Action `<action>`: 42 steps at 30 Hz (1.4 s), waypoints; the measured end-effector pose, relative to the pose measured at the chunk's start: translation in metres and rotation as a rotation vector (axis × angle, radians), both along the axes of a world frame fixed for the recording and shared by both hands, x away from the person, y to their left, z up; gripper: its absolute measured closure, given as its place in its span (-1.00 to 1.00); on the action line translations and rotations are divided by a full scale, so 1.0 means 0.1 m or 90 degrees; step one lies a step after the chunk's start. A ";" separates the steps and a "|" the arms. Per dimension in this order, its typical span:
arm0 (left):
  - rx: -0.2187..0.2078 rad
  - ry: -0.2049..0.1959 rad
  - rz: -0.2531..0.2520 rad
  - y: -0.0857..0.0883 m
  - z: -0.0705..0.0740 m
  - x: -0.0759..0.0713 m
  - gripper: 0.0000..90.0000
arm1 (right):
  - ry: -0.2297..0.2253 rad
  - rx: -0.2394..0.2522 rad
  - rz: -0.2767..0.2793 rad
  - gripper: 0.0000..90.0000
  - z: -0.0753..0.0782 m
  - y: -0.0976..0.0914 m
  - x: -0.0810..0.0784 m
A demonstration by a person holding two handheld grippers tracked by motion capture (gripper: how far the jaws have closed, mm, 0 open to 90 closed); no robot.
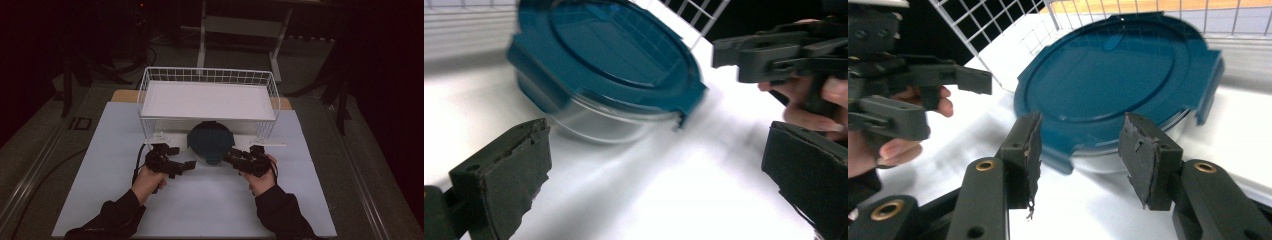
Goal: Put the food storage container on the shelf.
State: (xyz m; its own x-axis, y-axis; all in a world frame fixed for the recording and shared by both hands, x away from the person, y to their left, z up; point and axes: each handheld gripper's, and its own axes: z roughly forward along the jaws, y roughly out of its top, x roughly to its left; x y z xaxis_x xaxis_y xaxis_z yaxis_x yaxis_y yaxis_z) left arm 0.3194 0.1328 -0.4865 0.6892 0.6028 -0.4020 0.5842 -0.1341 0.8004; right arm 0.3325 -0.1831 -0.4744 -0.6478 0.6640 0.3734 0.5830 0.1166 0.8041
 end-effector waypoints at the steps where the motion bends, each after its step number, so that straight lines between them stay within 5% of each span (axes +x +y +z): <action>1: 0.006 -0.013 0.000 0.00 0.02 -0.05 -1.00 | 0.004 0.002 0.006 0.17 -0.01 0.02 -0.03; 7: 0.016 -0.056 0.011 0.06 0.09 -0.24 -1.00 | 0.017 -0.012 0.033 0.44 -0.09 0.14 -0.15; 13: 0.018 -0.067 0.020 0.17 0.09 -0.38 -1.00 | 0.024 -0.045 0.059 0.99 -0.14 0.27 -0.18; 27: 0.019 -0.076 0.026 0.25 -0.02 -0.47 -1.00 | 0.022 -0.081 0.069 1.00 -0.25 0.44 -0.01; 42: 0.020 -0.084 0.020 0.22 -0.04 -0.47 -1.00 | 0.037 -0.081 0.053 1.00 -0.32 0.58 0.19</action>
State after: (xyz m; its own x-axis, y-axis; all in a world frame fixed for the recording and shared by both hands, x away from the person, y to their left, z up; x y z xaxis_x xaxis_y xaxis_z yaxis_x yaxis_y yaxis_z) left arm 0.2724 0.1550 -0.4908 0.7154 0.6360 -0.2892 0.4784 -0.1442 0.8662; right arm 0.3513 -0.1247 -0.5062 -0.6816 0.6538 0.3285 0.6129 0.2649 0.7445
